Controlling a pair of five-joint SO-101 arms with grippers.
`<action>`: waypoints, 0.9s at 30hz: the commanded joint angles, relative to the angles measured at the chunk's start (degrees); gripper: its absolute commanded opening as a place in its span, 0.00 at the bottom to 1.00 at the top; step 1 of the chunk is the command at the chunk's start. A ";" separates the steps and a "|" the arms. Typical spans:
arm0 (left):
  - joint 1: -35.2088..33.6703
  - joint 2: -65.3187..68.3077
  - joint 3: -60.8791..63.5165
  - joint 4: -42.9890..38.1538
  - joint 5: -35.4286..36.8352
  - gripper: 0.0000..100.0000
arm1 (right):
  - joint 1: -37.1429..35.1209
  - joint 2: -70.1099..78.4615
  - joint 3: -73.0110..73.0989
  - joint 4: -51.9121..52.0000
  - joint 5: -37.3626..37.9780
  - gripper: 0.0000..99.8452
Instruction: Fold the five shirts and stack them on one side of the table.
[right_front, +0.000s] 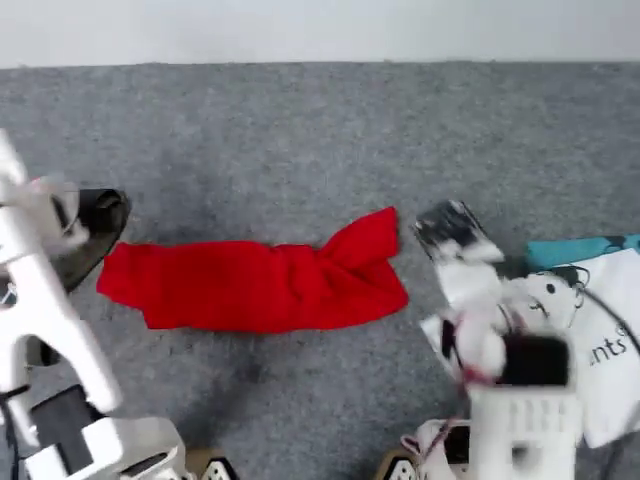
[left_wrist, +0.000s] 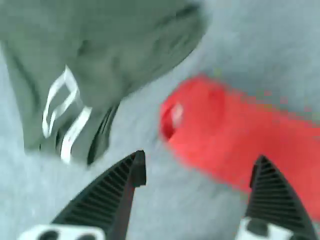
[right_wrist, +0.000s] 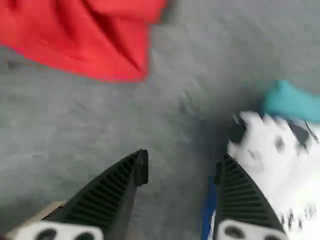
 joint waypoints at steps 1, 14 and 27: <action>-4.57 -2.29 6.81 0.62 -2.20 0.33 | -12.62 19.65 -18.20 2.68 -3.43 0.23; -11.34 -2.46 17.54 0.62 -6.15 0.33 | -39.34 88.31 -82.02 3.65 -4.57 0.23; -13.36 -2.55 17.54 0.62 -6.07 0.33 | -35.82 127.52 -125.19 5.67 -4.57 0.22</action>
